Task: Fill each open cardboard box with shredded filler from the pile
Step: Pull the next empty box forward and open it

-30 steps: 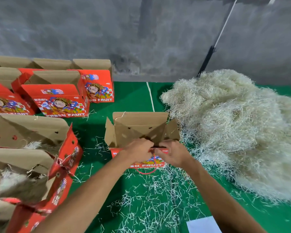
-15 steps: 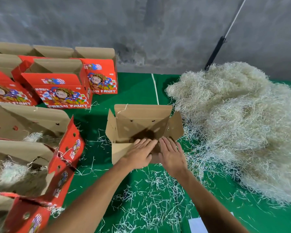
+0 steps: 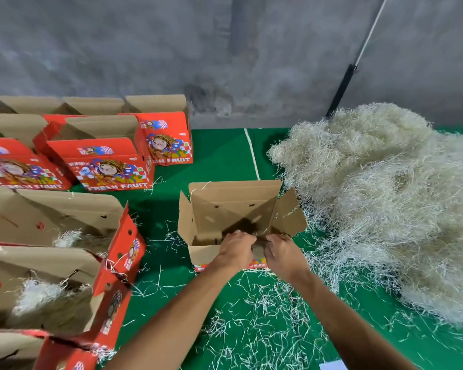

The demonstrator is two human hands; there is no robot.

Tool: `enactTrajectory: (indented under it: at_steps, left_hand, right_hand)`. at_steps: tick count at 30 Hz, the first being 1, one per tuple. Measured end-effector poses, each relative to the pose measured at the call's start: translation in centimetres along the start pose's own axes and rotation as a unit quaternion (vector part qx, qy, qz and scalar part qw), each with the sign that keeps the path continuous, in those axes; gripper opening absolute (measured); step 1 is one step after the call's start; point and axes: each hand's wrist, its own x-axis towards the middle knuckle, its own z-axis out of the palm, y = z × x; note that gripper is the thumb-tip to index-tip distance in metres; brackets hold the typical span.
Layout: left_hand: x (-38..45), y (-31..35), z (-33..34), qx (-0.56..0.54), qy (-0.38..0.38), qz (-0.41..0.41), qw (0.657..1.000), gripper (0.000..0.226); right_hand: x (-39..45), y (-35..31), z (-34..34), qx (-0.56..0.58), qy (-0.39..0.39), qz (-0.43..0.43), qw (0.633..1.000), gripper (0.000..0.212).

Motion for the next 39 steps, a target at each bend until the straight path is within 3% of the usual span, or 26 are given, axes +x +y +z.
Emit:
enactTrajectory:
  at_steps: [4,6,9,11,15,19,24,28,34,37,39]
  left_hand:
    - [-1.3,0.6,-0.5,0.007,-0.035,-0.024,0.999,0.023]
    - [-1.6,1.0,-0.7,0.04,-0.049,-0.024,0.998,0.026]
    - [-1.2,2.2,-1.5,0.044,-0.04,-0.015,0.998,0.036]
    - [-0.7,3.7,-2.4,-0.008,-0.026,-0.008,1.0,0.034]
    - [1.3,7.7,-4.0,-0.17,0.015,0.032,0.985,0.006]
    - [4.3,11.5,-5.1,-0.319,0.045,0.053,0.945,0.013]
    - [8.6,17.1,-5.9,-0.384,0.041,0.072,0.919,0.022]
    - [13.2,21.0,-5.1,-0.41,0.02,0.07,0.909,0.014]
    - [21.6,25.1,-2.2,-0.43,-0.001,0.017,0.903,0.072]
    - [26.4,26.8,-1.5,-0.42,-0.047,-0.031,0.906,0.108]
    - [29.6,27.7,-0.9,-0.412,-0.053,-0.06,0.908,0.12]
  right_hand:
    - [-0.5,-1.0,-2.0,0.128,0.008,0.018,0.992,0.037]
    - [-0.7,-1.7,-3.0,0.136,0.043,0.023,0.989,0.047]
    - [-0.5,-1.7,-5.1,0.106,0.1,0.035,0.989,0.045]
    - [-0.3,-1.2,-6.7,0.124,0.109,0.057,0.985,0.045]
    - [-0.6,0.4,-9.5,0.17,0.113,0.087,0.975,0.044]
    - [-1.5,3.1,-12.3,0.192,0.157,0.099,0.964,0.033]
    - [-2.9,8.6,-15.5,0.246,0.174,0.113,0.947,0.05]
    - [-3.2,14.1,-17.0,0.244,0.182,0.159,0.939,0.054]
    - [0.1,22.3,-18.7,0.225,0.204,0.218,0.928,0.061]
    - [2.5,26.2,-19.0,0.232,0.21,0.233,0.921,0.068]
    - [4.1,28.6,-18.8,0.235,0.214,0.239,0.917,0.071]
